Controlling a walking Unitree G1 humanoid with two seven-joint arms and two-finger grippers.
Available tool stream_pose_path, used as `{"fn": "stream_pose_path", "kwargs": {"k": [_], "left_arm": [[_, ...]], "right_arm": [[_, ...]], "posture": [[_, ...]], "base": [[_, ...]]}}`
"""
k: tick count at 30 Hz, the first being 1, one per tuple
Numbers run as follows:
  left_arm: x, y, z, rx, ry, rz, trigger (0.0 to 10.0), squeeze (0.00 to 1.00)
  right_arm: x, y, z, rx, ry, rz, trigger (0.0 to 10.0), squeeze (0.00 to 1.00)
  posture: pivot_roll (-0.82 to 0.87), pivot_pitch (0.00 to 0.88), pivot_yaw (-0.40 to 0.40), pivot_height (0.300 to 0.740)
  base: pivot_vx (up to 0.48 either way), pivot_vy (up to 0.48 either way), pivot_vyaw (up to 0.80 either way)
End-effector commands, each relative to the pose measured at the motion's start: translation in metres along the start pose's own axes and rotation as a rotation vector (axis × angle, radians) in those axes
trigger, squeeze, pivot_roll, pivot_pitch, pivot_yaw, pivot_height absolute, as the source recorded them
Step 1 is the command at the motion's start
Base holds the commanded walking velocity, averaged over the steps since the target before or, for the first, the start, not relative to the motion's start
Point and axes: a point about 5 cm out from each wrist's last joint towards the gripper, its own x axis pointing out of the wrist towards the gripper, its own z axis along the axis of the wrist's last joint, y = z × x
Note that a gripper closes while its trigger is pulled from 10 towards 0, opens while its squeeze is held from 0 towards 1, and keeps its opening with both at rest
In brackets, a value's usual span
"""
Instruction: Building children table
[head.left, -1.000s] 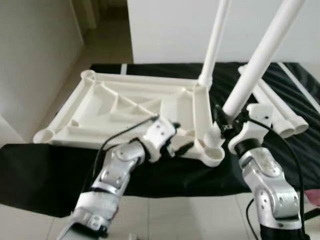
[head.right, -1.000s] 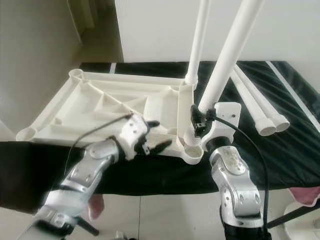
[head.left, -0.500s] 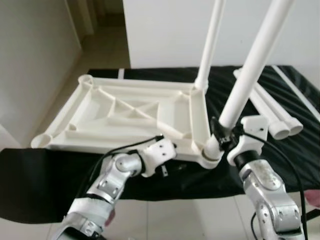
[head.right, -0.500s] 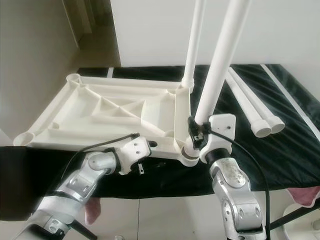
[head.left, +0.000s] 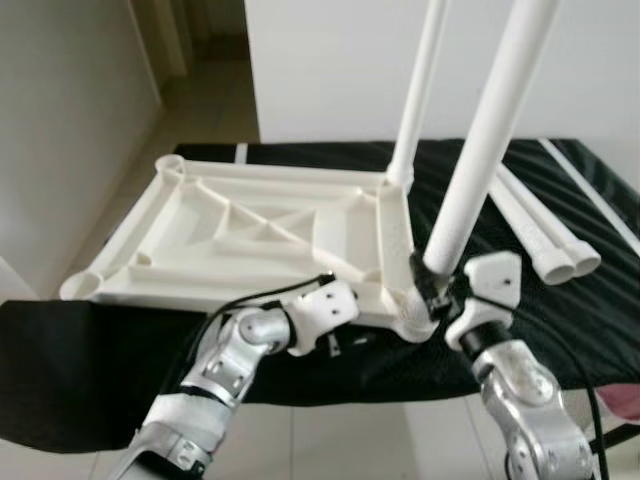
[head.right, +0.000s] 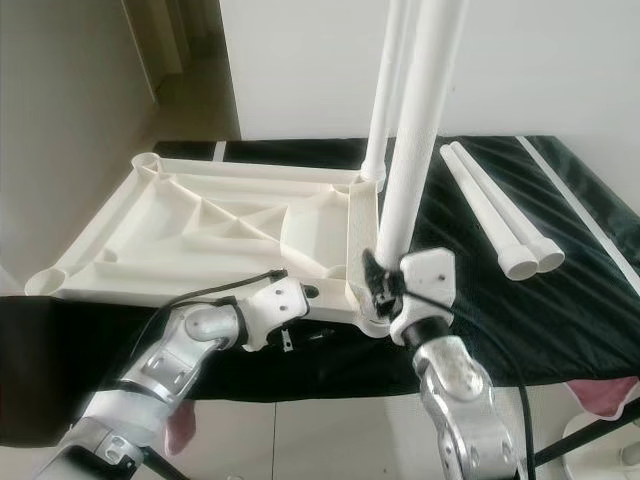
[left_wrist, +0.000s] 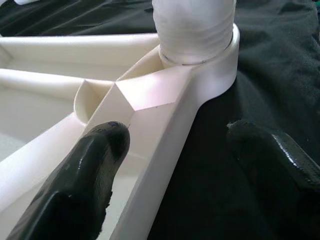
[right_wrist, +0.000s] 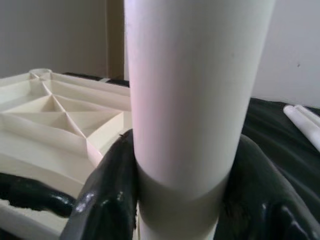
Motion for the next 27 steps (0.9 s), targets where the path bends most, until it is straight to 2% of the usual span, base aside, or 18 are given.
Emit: {"fn": "stream_pose_path", "kwargs": {"k": [1,10,12,14,20,21,27], "left_arm": [[0.001,0.008,0.001,0.015,0.019,0.11,10.0,0.0],[0.001,0.011,0.003,0.017,0.016,0.116,10.0,0.0],[0.0,0.011,0.003,0.017,0.016,0.117,10.0,0.0],[-0.001,0.013,0.004,0.02,0.015,0.12,10.0,0.0],[-0.002,0.014,0.004,0.022,0.013,0.123,10.0,0.0],[-0.003,0.015,0.006,0.025,0.011,0.123,10.0,0.0],[-0.003,0.016,0.007,0.029,0.008,0.125,10.0,0.0]], "right_arm": [[-0.004,0.003,-0.02,0.004,0.084,0.029,10.0,0.0],[-0.002,0.003,-0.028,0.031,0.103,0.042,10.0,0.0],[-0.001,0.002,-0.03,0.049,0.111,0.035,10.0,0.0],[0.002,-0.003,-0.035,0.13,0.145,-0.018,10.0,0.0],[0.004,-0.006,-0.04,0.166,0.19,-0.048,10.0,0.0],[0.006,-0.008,-0.043,0.2,0.215,-0.066,10.0,0.0],[0.009,-0.015,-0.046,0.223,0.246,-0.099,10.0,0.0]], "posture": [[0.0,0.0,0.014,0.74],[0.01,0.001,0.016,0.74],[0.01,0.001,0.018,0.74],[0.02,0.0,0.018,0.74],[0.02,0.0,0.019,0.74],[0.02,0.0,0.019,0.74],[0.02,0.0,0.017,0.74]], "base": [[0.0,0.0,0.0],[0.0,0.0,0.0],[0.0,0.0,0.0],[0.0,0.0,0.0],[0.0,0.0,0.0],[0.0,0.0,0.0],[0.0,0.0,0.0]]}}
